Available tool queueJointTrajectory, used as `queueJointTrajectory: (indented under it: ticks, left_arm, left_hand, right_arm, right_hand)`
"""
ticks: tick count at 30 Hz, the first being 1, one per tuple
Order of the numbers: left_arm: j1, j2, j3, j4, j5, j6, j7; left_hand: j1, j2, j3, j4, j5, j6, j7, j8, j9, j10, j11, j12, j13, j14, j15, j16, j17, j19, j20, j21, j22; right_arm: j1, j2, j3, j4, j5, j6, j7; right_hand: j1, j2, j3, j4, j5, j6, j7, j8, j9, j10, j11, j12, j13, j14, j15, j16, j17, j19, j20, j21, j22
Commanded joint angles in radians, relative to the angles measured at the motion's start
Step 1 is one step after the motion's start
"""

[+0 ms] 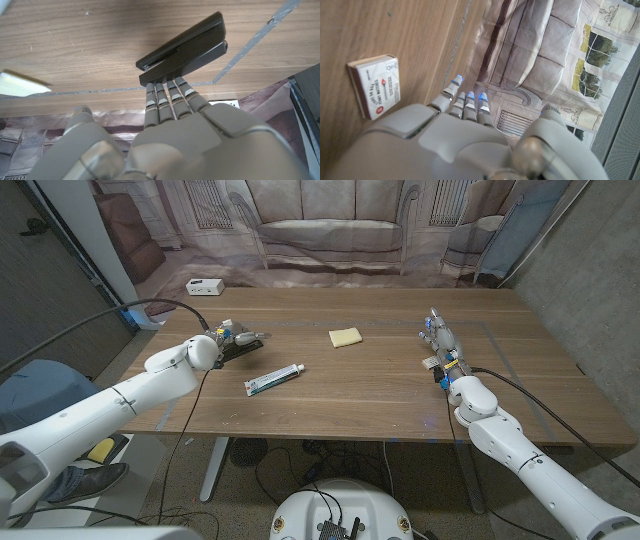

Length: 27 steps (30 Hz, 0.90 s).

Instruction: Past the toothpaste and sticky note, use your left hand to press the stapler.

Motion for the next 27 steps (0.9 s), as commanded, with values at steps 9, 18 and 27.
queueJointTrajectory:
  ticks: [9,18,27]
  left_arm:
    - [-0.020,-0.003,0.028,0.002,0.005,0.023,-0.035]
    - [-0.038,-0.007,0.053,0.002,0.019,0.040,-0.068]
    - [-0.053,-0.006,0.074,0.000,0.030,0.058,-0.103]
  left_hand:
    - [-0.012,-0.002,-0.007,-0.002,-0.002,0.022,-0.002,0.006,0.003,0.018,-0.007,0.002,0.002,0.012,-0.003,0.000,0.004,0.003,-0.001,-0.005,0.001]
    - [-0.013,0.000,-0.008,-0.002,-0.002,0.043,-0.002,0.012,0.003,0.030,-0.012,0.005,0.002,0.019,-0.005,0.001,0.004,0.004,0.000,-0.006,0.001]
    - [-0.014,0.001,-0.008,-0.003,-0.002,0.062,-0.004,0.015,0.003,0.047,-0.011,0.008,0.002,0.028,-0.007,0.003,0.004,0.006,-0.003,-0.007,0.001]
  right_arm:
    - [-0.003,-0.004,0.002,0.000,0.000,0.005,0.002]
    - [-0.011,-0.005,0.008,-0.008,0.007,0.004,-0.001]
    - [-0.011,-0.009,0.008,-0.007,0.003,0.009,0.005]
  right_hand:
    - [0.000,0.011,0.004,-0.006,-0.002,0.010,0.001,0.000,0.004,-0.001,0.003,-0.001,0.004,0.002,0.010,-0.006,0.003,-0.001,0.003,-0.003,0.003]
    - [-0.001,0.011,0.003,-0.007,-0.002,0.009,0.001,0.000,0.004,-0.001,0.003,-0.001,0.004,0.002,0.011,-0.006,0.003,-0.001,0.004,-0.003,0.003]
    - [-0.001,0.013,0.003,-0.007,-0.002,0.010,0.000,0.000,0.004,-0.001,0.006,-0.001,0.004,0.002,0.011,-0.006,0.004,-0.002,0.005,-0.004,0.003]
